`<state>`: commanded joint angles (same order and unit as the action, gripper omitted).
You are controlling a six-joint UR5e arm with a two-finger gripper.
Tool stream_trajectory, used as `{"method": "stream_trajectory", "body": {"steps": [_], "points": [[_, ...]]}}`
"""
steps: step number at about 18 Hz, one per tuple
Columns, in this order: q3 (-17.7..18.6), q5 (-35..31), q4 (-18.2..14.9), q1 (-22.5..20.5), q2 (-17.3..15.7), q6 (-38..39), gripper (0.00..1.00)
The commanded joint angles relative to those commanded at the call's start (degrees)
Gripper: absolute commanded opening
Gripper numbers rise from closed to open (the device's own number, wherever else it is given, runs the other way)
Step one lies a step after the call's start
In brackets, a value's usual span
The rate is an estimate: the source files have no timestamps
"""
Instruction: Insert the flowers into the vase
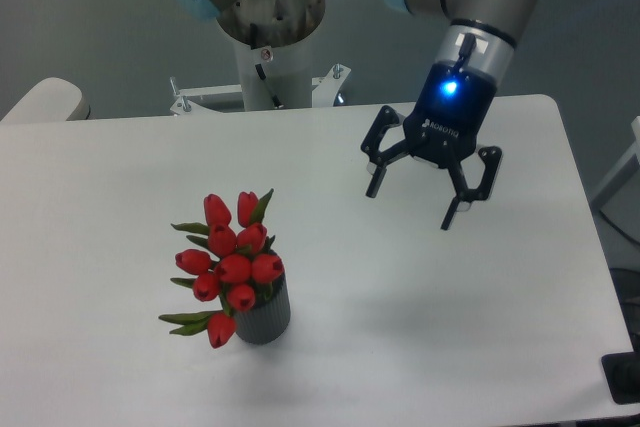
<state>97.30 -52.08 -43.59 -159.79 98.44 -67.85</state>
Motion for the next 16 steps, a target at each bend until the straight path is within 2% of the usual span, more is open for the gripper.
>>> {"method": "stream_trajectory", "body": {"steps": [3, 5, 8, 10, 16], "points": [[-1.6, -9.1, -0.8, 1.5, 0.3, -4.5, 1.00], [-2.6, -15.0, -2.5, 1.9, 0.5, -12.2, 1.00], [-6.1, -22.0, -8.5, 2.5, 1.3, -23.3, 1.00], [-8.2, -22.6, -9.4, 2.4, 2.5, -25.8, 1.00], [-12.7, -22.7, -11.1, 0.5, 6.1, -27.1, 1.00]]}}
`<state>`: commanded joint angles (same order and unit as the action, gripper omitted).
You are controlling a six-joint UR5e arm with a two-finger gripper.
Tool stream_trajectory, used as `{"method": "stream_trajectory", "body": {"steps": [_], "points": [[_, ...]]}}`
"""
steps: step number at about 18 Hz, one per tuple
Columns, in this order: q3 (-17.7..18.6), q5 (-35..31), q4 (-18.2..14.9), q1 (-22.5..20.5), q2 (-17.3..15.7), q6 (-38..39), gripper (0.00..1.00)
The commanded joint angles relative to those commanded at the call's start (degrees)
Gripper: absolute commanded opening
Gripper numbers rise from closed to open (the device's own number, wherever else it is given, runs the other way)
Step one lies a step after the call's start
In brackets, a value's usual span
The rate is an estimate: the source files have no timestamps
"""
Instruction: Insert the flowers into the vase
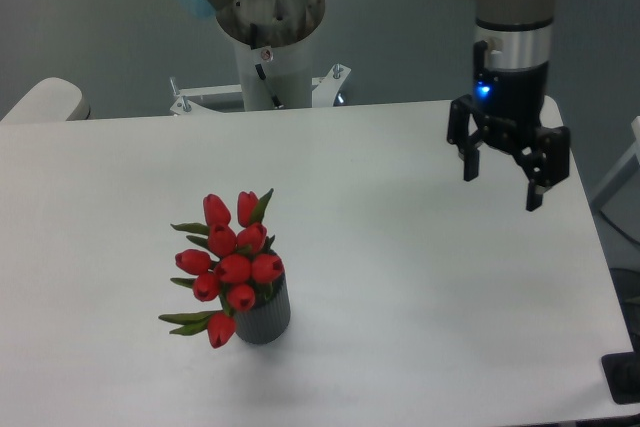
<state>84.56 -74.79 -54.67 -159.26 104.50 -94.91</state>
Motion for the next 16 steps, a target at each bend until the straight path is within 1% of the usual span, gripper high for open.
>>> {"method": "stream_trajectory", "body": {"steps": [3, 5, 7, 10, 16], "points": [[-1.3, -0.1, -1.4, -1.1, 1.1, -7.3, 1.00], [-1.2, -0.1, -1.8, -2.3, 1.1, -12.6, 1.00], [-0.8, -0.3, -1.8, -2.6, 1.1, -15.6, 1.00], [-0.4, -2.5, -1.8, -2.5, 0.9, -15.7, 1.00], [-0.1, -2.5, -1.7, -2.2, 0.8, -15.7, 1.00]]}}
